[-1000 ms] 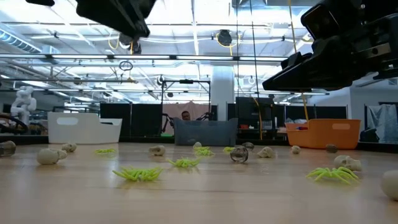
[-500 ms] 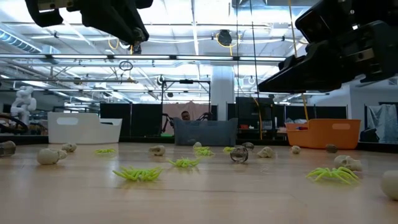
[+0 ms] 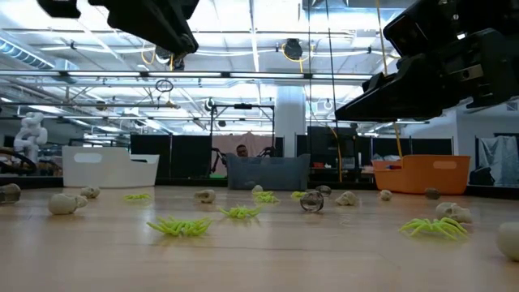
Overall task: Sort Halloween decoration
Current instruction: Put the black toy skull into the white bin
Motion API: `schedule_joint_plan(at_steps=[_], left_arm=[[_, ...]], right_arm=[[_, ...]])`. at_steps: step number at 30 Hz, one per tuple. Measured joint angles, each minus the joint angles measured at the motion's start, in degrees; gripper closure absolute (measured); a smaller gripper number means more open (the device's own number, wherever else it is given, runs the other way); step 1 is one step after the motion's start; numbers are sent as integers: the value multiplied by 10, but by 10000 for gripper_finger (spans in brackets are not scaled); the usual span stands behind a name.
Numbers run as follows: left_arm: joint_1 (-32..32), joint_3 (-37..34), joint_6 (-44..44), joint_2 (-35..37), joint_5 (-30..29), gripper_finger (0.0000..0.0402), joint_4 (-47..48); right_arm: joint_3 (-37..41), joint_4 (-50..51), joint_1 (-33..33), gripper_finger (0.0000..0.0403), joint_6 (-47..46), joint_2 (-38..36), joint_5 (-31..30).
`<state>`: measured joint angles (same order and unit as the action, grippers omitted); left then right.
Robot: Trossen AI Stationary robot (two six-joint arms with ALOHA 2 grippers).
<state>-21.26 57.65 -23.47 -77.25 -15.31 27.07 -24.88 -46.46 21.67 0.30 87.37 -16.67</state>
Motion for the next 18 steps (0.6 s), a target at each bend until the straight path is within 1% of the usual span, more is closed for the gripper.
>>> schedule_joint_plan(at_steps=[2, 4, 7, 10, 15, 18], left_arm=[[0, 0, 58, 0, -30, 348, 0], [2, 0, 84, 0, -55, 348, 3], [12, 0, 105, 0, -60, 348, 12], [29, 0, 107, 5, -60, 348, 20], [88, 0, 111, 36, -60, 348, 79], [141, 0, 140, 66, -60, 348, 128]], right_arm=[[0, 0, 0, 282, 0, 0, 0], [0, 0, 0, 282, 0, 0, 0], [0, 0, 0, 282, 0, 0, 0], [0, 0, 0, 282, 0, 0, 0], [0, 0, 0, 282, 0, 0, 0], [0, 0, 0, 282, -7, 0, 0]])
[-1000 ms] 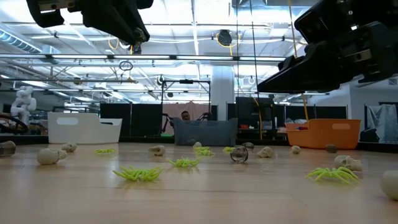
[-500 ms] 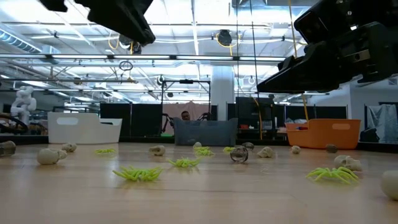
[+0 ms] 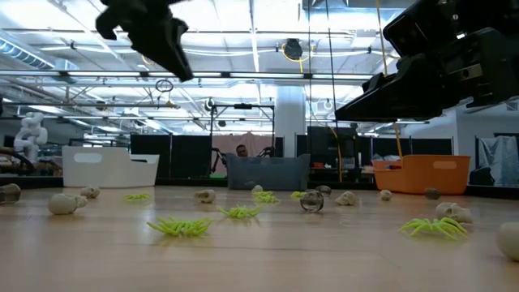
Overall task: Sort Halloween decoration
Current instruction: Put the black toy skull into the white bin
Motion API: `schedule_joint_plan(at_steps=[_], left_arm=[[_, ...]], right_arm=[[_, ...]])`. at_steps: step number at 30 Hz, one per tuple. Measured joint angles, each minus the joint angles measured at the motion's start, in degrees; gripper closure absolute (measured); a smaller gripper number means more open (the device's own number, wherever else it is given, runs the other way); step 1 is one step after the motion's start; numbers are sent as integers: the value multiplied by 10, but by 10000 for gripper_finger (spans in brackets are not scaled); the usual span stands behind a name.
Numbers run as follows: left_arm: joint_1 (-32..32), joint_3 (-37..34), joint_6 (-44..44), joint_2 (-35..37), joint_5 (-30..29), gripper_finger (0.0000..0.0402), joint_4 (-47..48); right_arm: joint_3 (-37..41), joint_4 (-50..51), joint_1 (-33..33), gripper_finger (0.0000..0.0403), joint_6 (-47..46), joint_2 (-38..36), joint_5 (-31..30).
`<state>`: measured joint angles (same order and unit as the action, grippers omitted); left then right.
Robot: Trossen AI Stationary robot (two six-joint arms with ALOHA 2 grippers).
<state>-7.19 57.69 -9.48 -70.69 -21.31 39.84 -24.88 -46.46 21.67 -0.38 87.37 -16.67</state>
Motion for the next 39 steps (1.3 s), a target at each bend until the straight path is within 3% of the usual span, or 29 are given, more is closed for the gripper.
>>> schedule_joint_plan(at_steps=[8, 17, 28, 39], left_arm=[[157, 0, 76, 59, -1, 348, 99], [315, 0, 133, 40, -22, 348, 123], [464, 0, 137, -46, -22, 348, 122], [552, 0, 136, -146, -39, 345, 141]], right_arm=[[0, 0, 0, 282, -3, 0, 0], [0, 0, 0, 282, -4, 0, 0], [0, 0, 0, 282, -4, 0, 0], [0, 0, 0, 282, -19, 0, 0]])
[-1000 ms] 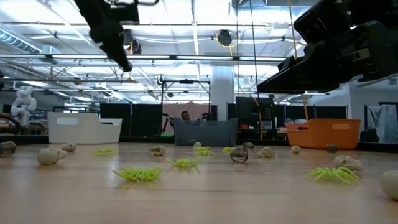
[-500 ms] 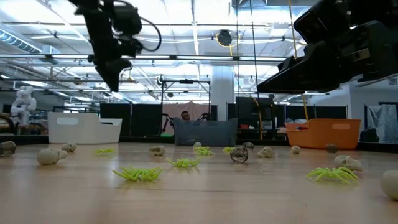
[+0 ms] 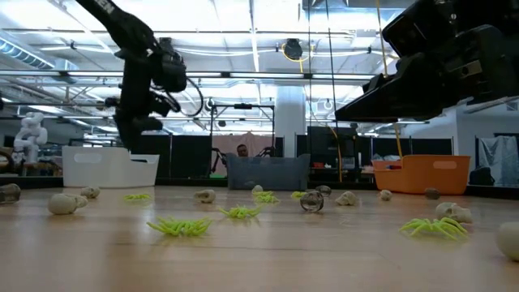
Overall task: Sort Halloween decoration
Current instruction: Put the black toy skull into the white bin, then put the white toy skull into the black bin
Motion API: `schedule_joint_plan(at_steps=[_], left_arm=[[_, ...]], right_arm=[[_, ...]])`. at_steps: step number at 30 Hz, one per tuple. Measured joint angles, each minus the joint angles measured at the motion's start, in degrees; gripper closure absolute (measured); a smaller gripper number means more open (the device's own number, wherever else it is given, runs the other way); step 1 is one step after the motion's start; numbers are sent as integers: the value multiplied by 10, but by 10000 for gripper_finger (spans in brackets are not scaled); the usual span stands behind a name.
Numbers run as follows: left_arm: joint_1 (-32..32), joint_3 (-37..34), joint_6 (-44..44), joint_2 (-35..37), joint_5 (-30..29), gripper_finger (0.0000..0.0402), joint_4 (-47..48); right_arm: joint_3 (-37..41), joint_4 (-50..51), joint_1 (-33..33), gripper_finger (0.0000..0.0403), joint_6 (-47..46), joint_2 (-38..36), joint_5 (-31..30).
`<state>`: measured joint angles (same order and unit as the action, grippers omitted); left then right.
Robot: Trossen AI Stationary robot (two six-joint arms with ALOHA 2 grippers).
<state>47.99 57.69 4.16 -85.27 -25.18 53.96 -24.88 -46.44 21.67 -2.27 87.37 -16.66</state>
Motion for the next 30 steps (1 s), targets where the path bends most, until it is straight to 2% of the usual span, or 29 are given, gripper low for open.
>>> schedule_joint_plan(at_steps=[9, 15, 22, 26, 30], left_arm=[[42, 0, -17, -12, -37, 339, 0], [66, 0, -37, -12, -36, 284, -22], [62, 0, -45, -12, -45, 217, -45], [49, 0, -46, -6, -53, 211, -45], [7, 0, -48, 31, -50, 210, -55]], right_arm=[[0, 0, 0, 282, -16, 0, 0], [0, 0, 1, 282, -16, 0, 0], [0, 0, 1, 282, -16, 0, 0], [0, 0, 1, 282, -16, 0, 0], [0, 0, 1, 282, -16, 0, 0]])
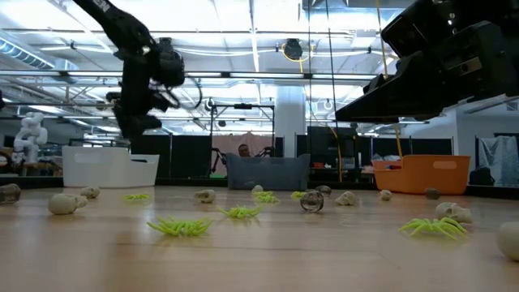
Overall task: Sort Halloween decoration
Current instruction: Put the white toy skull into the black bin
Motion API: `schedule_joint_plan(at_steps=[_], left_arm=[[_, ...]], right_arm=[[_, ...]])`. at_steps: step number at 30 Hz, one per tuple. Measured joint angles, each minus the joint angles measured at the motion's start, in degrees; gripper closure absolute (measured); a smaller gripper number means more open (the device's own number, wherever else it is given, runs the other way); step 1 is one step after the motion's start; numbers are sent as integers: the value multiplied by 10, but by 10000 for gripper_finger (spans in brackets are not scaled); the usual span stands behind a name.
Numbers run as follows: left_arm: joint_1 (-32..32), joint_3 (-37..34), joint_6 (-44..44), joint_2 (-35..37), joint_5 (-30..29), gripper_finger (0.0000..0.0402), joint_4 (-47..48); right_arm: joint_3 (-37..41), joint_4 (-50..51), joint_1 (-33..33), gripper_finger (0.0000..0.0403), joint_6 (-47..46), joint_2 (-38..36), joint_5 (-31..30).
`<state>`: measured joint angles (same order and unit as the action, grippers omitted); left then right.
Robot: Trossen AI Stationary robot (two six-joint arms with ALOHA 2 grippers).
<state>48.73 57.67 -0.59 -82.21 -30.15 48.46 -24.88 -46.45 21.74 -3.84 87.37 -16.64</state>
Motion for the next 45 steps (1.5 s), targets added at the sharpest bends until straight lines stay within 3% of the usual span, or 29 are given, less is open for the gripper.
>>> schedule_joint_plan(at_steps=[5, 10, 14, 21, 29, 33, 45], left_arm=[[-104, 0, 3, 75, 31, 210, -2], [-243, 0, 46, 134, 48, 210, -2], [-350, 0, 60, 146, 46, 210, -19], [-496, -93, -4, 153, 49, 210, -244], [-578, -219, 2, 153, 61, 210, -474], [-595, -256, 3, 153, 61, 210, -540], [-620, -293, 31, 150, 61, 210, -572]], right_arm=[[0, 0, 0, 282, -10, 0, -2], [0, 0, -3, 282, -39, 0, -90], [-1, 4, -21, 282, -41, 0, -104], [-80, 214, -78, 282, -74, 4, -104], [-127, 332, -131, 282, -72, 4, -102], [-137, 378, -168, 282, -71, 3, -78], [-137, 435, -214, 282, -48, 4, 5]])
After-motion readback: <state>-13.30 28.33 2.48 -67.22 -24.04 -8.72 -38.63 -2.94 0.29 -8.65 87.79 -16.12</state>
